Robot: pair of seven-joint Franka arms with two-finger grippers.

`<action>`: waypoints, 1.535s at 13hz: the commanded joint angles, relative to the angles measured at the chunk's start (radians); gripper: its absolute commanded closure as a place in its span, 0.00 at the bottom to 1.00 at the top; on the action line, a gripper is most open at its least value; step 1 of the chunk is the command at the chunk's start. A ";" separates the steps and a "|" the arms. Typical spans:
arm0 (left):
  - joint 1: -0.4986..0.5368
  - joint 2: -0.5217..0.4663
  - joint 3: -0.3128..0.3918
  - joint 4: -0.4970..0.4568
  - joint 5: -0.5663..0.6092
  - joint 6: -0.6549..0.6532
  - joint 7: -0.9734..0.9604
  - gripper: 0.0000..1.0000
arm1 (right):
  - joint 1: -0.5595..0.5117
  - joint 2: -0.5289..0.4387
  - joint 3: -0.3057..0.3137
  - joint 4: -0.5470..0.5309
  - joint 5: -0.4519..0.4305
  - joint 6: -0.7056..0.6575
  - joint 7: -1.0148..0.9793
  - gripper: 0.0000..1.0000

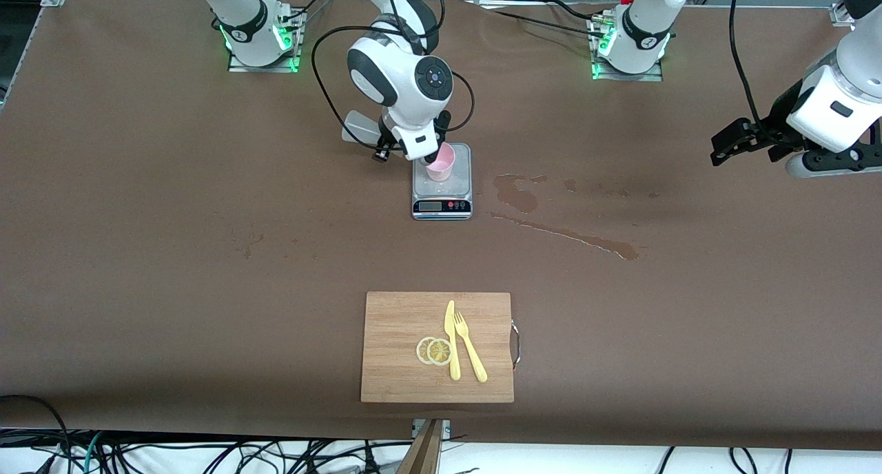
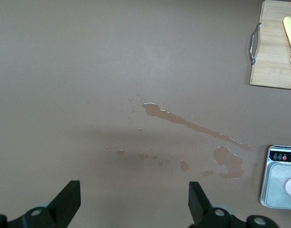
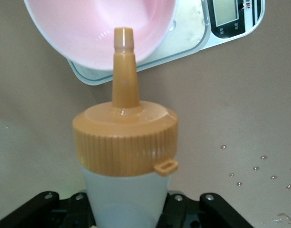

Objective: Add sauce to pink cup with both arms

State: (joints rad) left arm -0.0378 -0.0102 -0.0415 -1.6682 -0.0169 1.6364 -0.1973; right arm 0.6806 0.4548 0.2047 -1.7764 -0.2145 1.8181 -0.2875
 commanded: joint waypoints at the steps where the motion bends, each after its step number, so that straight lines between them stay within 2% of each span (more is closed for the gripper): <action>1: -0.002 -0.017 0.002 -0.015 -0.012 0.006 0.010 0.00 | 0.008 0.013 0.007 0.047 -0.022 -0.065 0.014 1.00; 4: -0.004 -0.011 0.002 -0.010 -0.012 0.005 0.010 0.00 | 0.024 0.067 0.007 0.170 -0.031 -0.202 0.014 1.00; 9: -0.002 -0.011 0.002 -0.008 -0.014 0.003 0.009 0.00 | 0.030 0.091 0.007 0.183 -0.045 -0.227 0.016 1.00; 12: -0.002 -0.011 0.002 -0.008 -0.014 0.003 0.009 0.00 | 0.034 0.128 0.007 0.255 -0.046 -0.313 0.014 1.00; 17: -0.002 -0.011 0.002 -0.008 -0.014 0.003 0.009 0.00 | 0.036 0.128 0.007 0.265 -0.045 -0.316 0.014 1.00; 20: -0.002 -0.011 0.002 -0.008 -0.014 0.003 0.009 0.00 | 0.043 0.140 0.007 0.305 -0.043 -0.362 0.016 1.00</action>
State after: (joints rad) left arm -0.0381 -0.0101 -0.0419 -1.6682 -0.0169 1.6364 -0.1973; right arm 0.7141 0.5722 0.2049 -1.5391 -0.2437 1.5183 -0.2841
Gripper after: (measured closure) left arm 0.000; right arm 0.731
